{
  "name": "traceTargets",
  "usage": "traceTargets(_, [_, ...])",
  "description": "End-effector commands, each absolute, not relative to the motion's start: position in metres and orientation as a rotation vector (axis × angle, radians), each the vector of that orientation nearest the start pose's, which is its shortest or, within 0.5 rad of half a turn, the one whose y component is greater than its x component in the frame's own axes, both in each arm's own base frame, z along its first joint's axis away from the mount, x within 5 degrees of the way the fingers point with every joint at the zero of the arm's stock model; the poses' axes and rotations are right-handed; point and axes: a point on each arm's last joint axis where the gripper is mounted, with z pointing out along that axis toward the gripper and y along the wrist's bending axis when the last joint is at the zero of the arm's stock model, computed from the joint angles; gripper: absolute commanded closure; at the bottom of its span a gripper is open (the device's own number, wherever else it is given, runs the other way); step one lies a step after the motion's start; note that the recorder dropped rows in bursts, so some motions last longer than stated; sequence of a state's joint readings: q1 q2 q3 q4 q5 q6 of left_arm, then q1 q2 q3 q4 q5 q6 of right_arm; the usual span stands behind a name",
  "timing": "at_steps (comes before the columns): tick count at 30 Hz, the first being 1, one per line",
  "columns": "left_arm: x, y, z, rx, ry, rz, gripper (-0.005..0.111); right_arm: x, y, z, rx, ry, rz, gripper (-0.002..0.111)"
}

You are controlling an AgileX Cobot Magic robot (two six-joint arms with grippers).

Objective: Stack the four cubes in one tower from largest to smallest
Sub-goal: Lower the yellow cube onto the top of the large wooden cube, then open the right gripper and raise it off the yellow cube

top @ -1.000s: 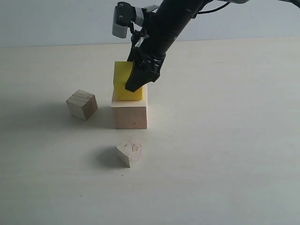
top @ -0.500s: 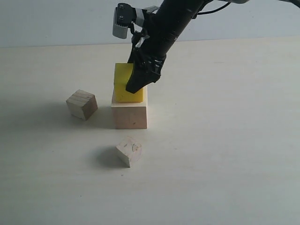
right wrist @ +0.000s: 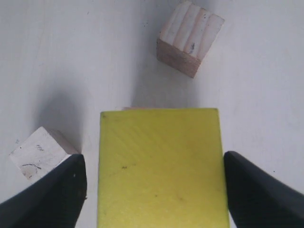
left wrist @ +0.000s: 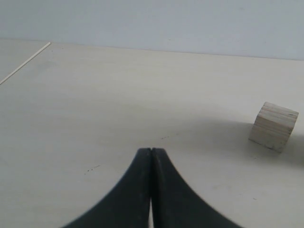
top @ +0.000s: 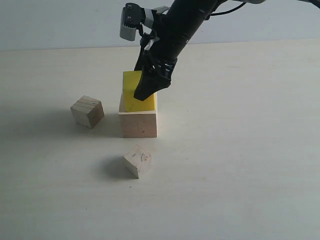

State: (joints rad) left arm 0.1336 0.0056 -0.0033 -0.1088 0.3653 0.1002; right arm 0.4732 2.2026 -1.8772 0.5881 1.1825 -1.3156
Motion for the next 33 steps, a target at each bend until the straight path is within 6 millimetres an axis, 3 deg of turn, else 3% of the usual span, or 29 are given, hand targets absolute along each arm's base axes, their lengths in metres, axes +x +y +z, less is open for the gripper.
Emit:
traceTargets(1, [0.053,0.003,0.181,-0.091,1.834,0.055,0.107,0.392,0.255,0.218,-1.923,1.876,0.636,0.034])
traceTargets(33, [0.053,0.003,0.181,-0.091,1.834,0.055,0.107,0.389,0.259,0.234,-1.836,1.859,0.687,0.034])
